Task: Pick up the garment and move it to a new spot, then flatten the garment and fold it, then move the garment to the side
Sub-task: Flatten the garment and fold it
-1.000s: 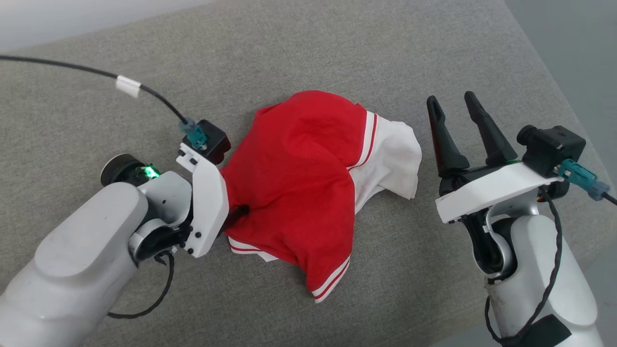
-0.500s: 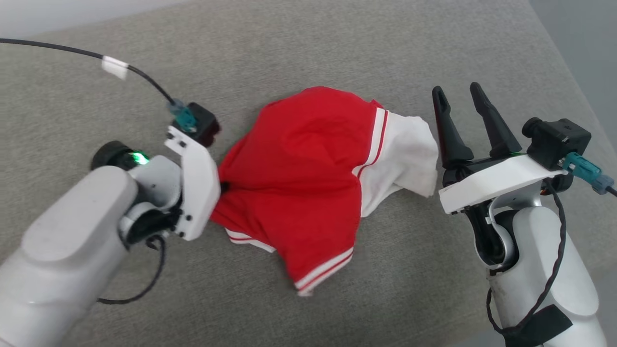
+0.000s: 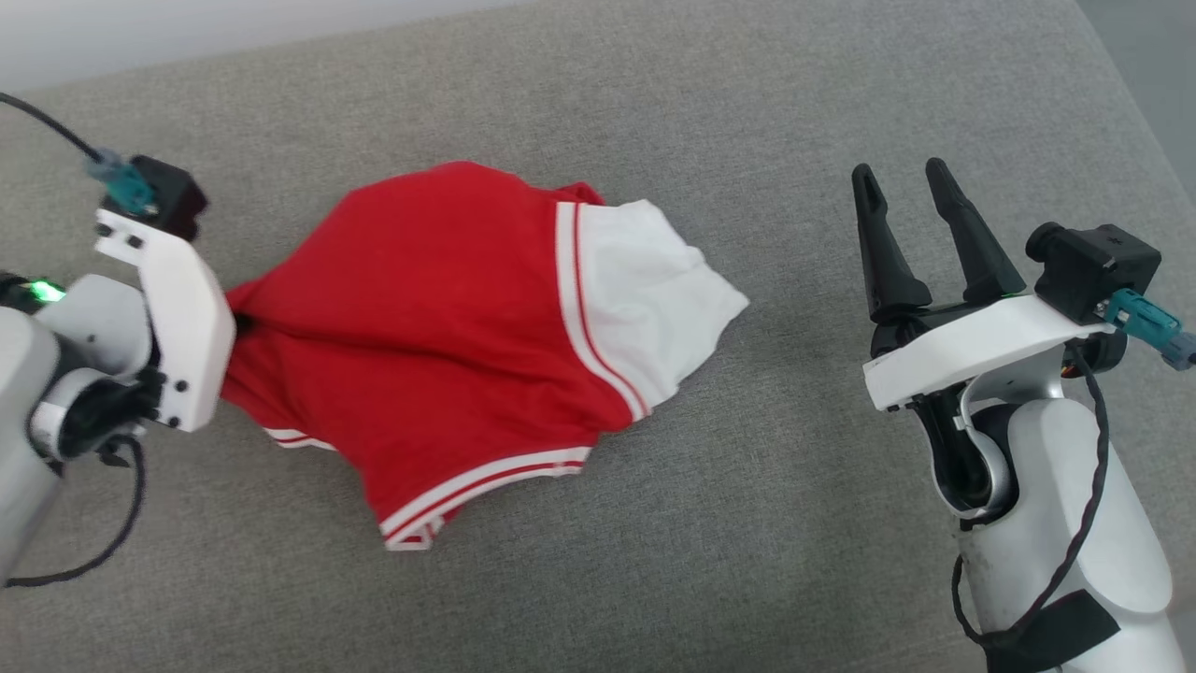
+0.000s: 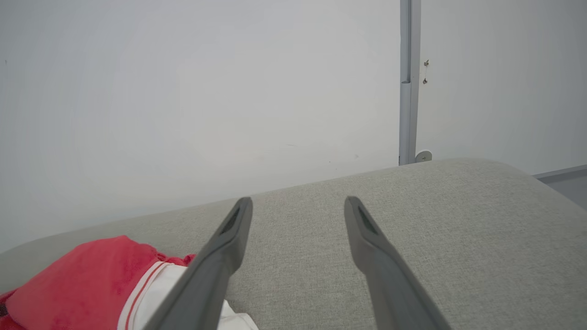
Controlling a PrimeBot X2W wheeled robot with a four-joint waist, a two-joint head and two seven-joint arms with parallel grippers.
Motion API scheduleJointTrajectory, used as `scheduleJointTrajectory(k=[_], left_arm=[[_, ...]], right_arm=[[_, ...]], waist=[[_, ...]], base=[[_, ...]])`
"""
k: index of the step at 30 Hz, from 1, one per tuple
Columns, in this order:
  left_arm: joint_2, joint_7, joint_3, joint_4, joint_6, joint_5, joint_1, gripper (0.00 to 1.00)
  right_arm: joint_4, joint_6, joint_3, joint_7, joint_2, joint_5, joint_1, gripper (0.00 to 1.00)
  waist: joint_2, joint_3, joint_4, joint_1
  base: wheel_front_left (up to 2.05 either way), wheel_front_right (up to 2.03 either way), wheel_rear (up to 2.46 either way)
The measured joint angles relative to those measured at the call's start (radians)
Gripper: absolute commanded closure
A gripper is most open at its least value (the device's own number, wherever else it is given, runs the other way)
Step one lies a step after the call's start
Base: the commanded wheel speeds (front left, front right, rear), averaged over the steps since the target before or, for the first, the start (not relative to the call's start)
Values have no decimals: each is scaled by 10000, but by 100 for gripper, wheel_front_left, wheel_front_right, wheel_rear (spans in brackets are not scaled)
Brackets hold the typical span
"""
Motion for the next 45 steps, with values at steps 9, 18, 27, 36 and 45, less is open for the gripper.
scheduleJointTrajectory(k=[9,18,27,36,45], left_arm=[[324,-113,349,-50,303,-263,60,100],[-986,437,27,-1747,454,-777,-23,100],[-1678,949,-815,-2719,351,-915,469,100],[-2033,732,-1062,-2462,123,-965,695,0],[-1918,767,-353,-2895,374,-1613,422,0]], right_arm=[[-81,0,-153,186,0,-61,183,0],[-372,0,-360,414,0,-163,550,0],[-560,0,-309,585,-2,-144,641,0],[-581,0,-167,458,0,-56,624,0],[-499,0,-155,320,2,-150,767,0]], waist=[[0,-271,186,0],[0,-601,245,0],[0,-608,158,0],[0,-515,231,0],[0,-947,484,0]], base=[[0,0,0],[0,0,0],[0,0,0],[0,0,0],[0,0,0]])
